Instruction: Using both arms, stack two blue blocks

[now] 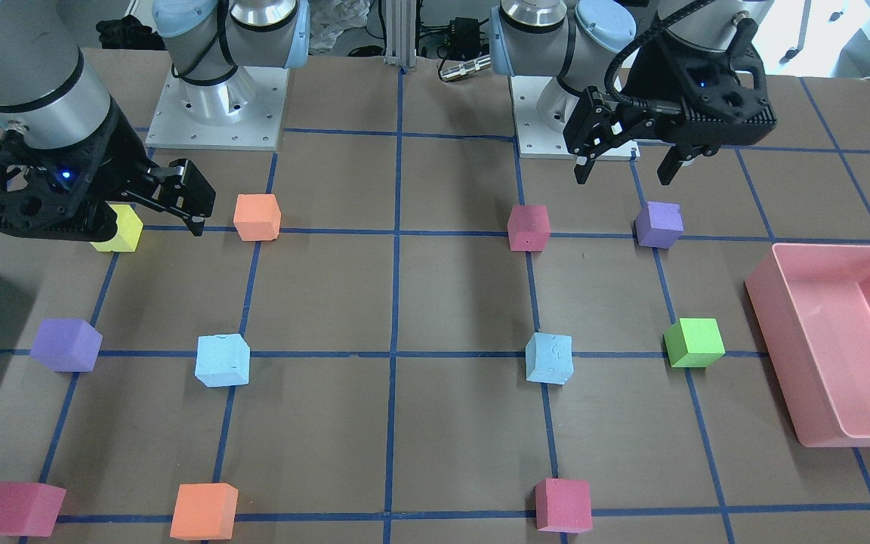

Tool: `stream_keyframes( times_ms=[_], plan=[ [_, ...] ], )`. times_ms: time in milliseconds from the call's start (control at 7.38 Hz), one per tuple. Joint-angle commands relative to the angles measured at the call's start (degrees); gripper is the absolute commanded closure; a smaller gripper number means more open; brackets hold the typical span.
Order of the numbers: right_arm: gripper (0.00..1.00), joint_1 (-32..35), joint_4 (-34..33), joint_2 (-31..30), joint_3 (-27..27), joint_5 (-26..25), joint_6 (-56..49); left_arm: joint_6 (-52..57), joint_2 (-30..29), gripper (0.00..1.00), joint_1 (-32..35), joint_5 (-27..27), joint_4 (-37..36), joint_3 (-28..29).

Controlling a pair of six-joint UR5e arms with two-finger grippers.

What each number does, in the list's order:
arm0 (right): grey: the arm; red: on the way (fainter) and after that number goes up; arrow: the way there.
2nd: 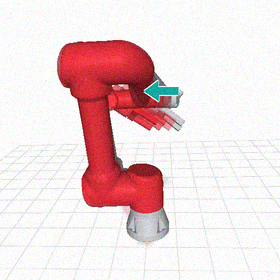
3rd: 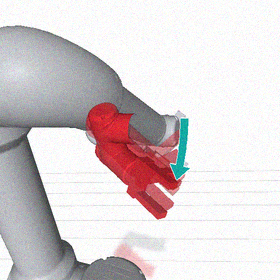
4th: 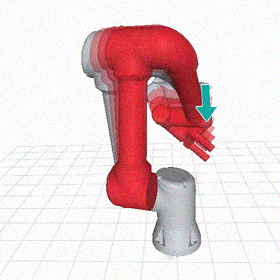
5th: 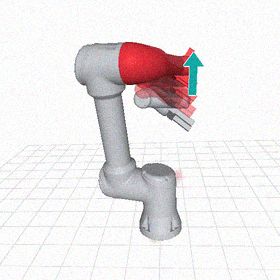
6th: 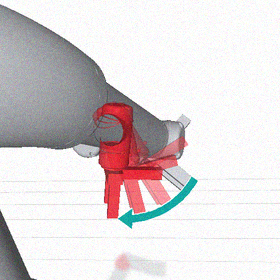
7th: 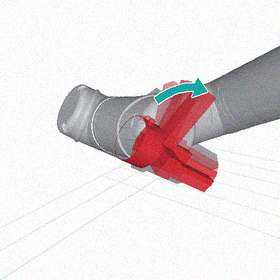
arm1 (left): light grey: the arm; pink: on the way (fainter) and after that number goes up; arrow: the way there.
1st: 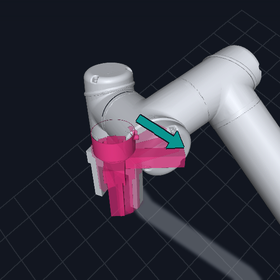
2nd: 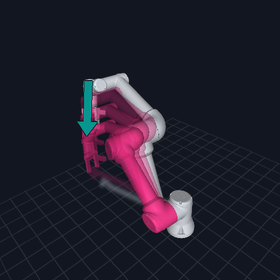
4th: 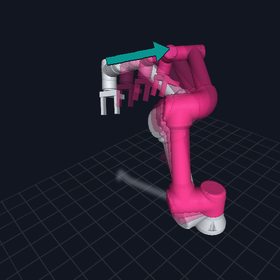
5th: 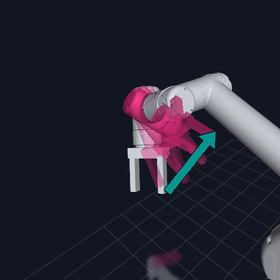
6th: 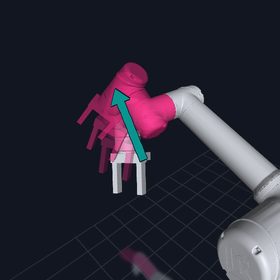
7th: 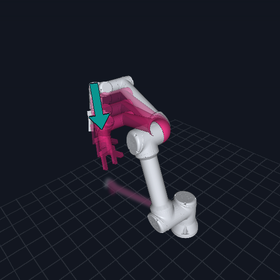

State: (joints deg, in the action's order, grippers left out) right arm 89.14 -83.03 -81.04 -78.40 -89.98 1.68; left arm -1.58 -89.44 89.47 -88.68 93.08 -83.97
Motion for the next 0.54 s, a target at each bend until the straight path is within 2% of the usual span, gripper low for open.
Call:
stream_keyframes(
  times_ms=[0,271,406],
  plan=[
    [0.00,-0.19,-0.20,1.75,-0.09,-0.02,-0.45,0.00,0.14,0.00,0.00,0.00,0.00,-0.14],
    [0.00,-0.37,-1.25,6.66,-0.18,0.15,-0.54,0.00,0.14,0.00,0.00,0.00,0.09,-0.14],
    [0.00,-0.37,-7.78,9.91,-0.35,0.15,-0.88,0.00,0.14,0.00,0.00,0.00,0.00,-0.14]
  ],
)
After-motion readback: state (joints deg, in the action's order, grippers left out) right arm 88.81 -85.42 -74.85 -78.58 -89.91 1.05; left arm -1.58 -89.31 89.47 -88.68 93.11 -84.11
